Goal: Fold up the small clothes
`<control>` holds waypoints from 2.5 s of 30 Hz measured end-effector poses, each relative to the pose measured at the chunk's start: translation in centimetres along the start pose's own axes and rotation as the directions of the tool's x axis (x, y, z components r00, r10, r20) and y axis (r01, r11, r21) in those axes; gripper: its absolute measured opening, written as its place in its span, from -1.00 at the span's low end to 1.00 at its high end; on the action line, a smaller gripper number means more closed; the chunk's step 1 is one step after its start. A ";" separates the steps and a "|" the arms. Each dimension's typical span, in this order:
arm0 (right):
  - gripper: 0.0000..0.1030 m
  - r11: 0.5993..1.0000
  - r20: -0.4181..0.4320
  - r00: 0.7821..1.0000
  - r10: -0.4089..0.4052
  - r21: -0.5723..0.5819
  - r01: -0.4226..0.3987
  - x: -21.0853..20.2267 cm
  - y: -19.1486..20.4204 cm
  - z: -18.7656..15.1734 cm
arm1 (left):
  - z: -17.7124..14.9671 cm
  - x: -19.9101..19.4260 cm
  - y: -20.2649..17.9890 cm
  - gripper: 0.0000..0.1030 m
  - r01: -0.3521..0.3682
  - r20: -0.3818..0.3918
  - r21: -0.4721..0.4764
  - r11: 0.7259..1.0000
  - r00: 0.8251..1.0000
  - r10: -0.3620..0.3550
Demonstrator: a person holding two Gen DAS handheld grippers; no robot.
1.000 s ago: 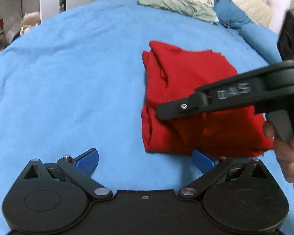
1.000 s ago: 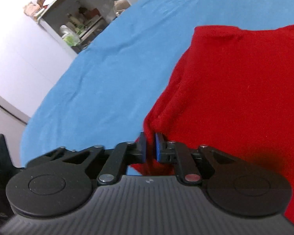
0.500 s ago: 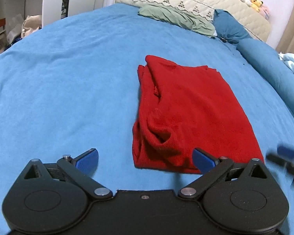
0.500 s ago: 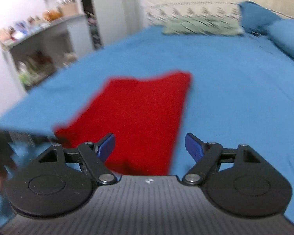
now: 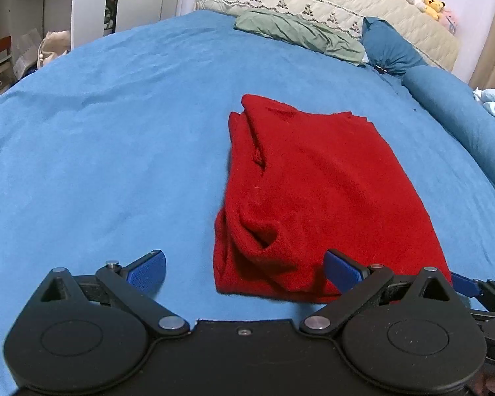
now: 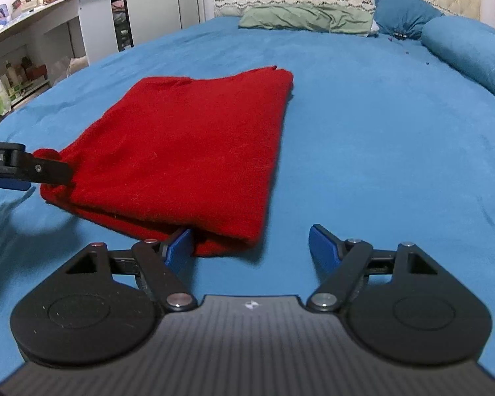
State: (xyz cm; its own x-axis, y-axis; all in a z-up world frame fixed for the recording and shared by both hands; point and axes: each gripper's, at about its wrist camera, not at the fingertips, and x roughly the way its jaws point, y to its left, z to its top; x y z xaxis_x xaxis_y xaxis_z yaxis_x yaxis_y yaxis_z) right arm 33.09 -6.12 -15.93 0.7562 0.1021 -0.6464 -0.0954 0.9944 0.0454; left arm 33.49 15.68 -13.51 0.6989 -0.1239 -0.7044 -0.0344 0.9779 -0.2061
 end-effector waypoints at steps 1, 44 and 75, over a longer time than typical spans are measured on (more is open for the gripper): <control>0.77 1.000 -0.003 1.000 -0.004 0.004 0.004 0.6 0.0 0.2 | 0.0 0.0 0.1 1.00 -0.006 0.003 -0.002 1.000 1.000 0.006; 1.00 0.948 -0.151 0.953 0.261 0.225 -0.224 1.2 -11.1 13.0 | 11.3 5.5 0.3 0.99 0.071 -0.102 0.059 0.996 0.993 -0.065; -0.30 0.901 -0.015 0.930 0.368 0.252 -0.352 -11.2 -15.1 5.3 | -0.2 -2.4 -12.5 -0.44 0.359 -0.158 0.096 0.929 0.927 -0.341</control>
State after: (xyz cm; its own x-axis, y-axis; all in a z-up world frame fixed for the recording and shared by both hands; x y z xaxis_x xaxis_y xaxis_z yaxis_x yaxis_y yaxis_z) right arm 29.45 -22.13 -5.33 0.6586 0.4601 -0.5954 -0.1893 0.8672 0.4607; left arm 32.10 3.67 -9.36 0.5464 -0.4753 -0.6896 0.2873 0.8798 -0.3787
